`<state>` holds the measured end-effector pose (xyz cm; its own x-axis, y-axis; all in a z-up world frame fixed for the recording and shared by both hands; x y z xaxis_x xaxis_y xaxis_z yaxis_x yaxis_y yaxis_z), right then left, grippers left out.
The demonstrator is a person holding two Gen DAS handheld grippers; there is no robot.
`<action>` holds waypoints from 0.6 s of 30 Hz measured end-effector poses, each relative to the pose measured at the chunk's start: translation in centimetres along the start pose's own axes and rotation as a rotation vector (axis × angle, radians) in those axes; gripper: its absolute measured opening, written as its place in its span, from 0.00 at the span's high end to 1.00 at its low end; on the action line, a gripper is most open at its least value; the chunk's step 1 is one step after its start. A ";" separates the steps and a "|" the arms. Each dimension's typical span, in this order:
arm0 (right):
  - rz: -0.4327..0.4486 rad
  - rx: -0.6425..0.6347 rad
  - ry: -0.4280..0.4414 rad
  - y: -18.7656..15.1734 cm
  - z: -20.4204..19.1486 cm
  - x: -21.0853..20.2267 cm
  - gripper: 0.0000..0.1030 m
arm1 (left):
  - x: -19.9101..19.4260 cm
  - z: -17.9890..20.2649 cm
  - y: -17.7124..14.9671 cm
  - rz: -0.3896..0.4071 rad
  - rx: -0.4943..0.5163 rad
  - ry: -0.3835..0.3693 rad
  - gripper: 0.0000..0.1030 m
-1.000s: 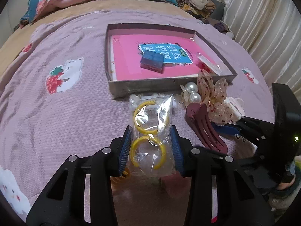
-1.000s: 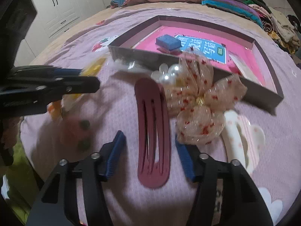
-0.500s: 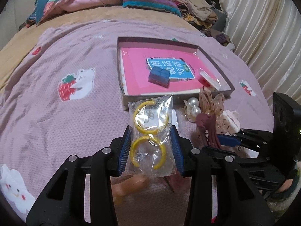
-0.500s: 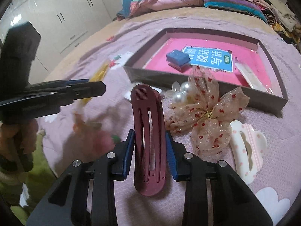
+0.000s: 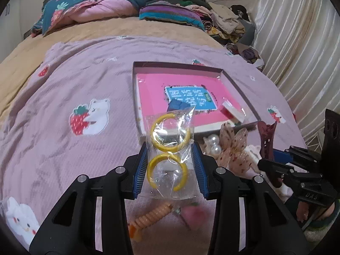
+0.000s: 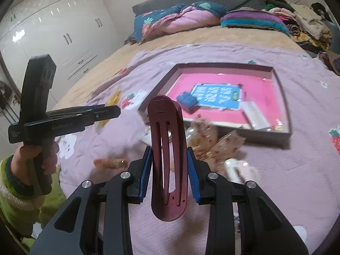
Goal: Organize jewelry
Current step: 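Carry the rings bag into the tray with the left tool while the right tool places the maroon clip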
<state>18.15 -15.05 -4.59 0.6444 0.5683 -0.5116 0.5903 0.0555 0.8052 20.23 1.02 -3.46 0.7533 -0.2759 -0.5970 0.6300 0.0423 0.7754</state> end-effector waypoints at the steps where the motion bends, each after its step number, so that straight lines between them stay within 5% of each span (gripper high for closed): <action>1: 0.007 0.002 -0.008 0.2 0.3 -0.2 0.70 | 0.1 0.3 0.3 0.002 0.003 -0.003 0.69; 18: 0.099 0.019 -0.109 4.6 5.7 -2.6 0.70 | 2.6 5.0 3.5 0.012 0.069 -0.065 0.69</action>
<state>21.95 -20.95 -1.27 0.7484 0.4776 -0.4602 0.5298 -0.0130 0.8480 23.49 -4.34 -1.30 0.7456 -0.3372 -0.5747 0.6048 -0.0196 0.7961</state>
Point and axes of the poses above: each gripper's, at about its wrist camera, not at the fingertips, and x roughly the way its jaws point, z to its right, y to its top, the point moved 8 cm from there along x, roughly the way its jaws point, and after that the axes turned 13 degrees about z, right-handed, at the moved point
